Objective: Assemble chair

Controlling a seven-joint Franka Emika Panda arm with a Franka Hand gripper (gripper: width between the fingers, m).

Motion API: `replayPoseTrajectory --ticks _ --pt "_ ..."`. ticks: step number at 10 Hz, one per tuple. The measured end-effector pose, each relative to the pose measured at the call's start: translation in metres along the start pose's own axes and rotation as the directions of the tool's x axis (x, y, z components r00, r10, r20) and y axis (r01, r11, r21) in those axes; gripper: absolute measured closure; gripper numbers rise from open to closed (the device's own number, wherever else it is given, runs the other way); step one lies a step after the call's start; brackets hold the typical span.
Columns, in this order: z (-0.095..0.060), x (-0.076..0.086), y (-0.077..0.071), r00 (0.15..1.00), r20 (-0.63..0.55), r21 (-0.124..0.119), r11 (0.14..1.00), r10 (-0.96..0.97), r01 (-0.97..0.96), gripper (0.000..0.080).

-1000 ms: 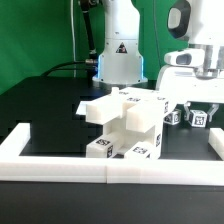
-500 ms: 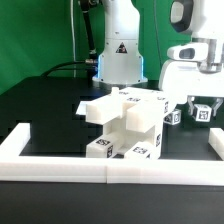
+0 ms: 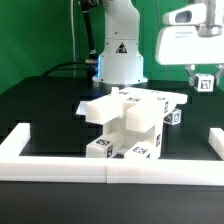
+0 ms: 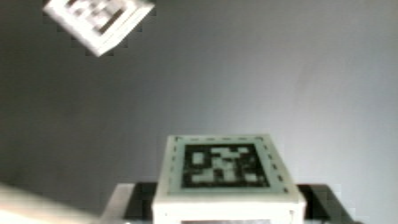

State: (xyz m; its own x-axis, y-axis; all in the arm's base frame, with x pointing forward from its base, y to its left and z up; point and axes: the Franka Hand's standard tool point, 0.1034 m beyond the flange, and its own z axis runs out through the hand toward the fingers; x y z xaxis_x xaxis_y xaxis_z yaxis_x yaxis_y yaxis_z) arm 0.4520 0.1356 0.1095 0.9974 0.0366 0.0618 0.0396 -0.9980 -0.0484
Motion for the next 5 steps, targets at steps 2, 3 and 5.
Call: replayPoseTrajectory --ticks 2,3,5 --pt "-0.0053 0.0280 0.0147 1.000 -0.013 -0.005 1.000 -0.014 0.014 0.0525" --pt "-0.0035 0.0268 0.0132 1.000 -0.010 -0.007 1.000 -0.018 0.018 0.0525" --pt "-0.0030 0.0264 0.0141 1.000 -0.009 -0.008 1.000 -0.017 0.017 0.0525"
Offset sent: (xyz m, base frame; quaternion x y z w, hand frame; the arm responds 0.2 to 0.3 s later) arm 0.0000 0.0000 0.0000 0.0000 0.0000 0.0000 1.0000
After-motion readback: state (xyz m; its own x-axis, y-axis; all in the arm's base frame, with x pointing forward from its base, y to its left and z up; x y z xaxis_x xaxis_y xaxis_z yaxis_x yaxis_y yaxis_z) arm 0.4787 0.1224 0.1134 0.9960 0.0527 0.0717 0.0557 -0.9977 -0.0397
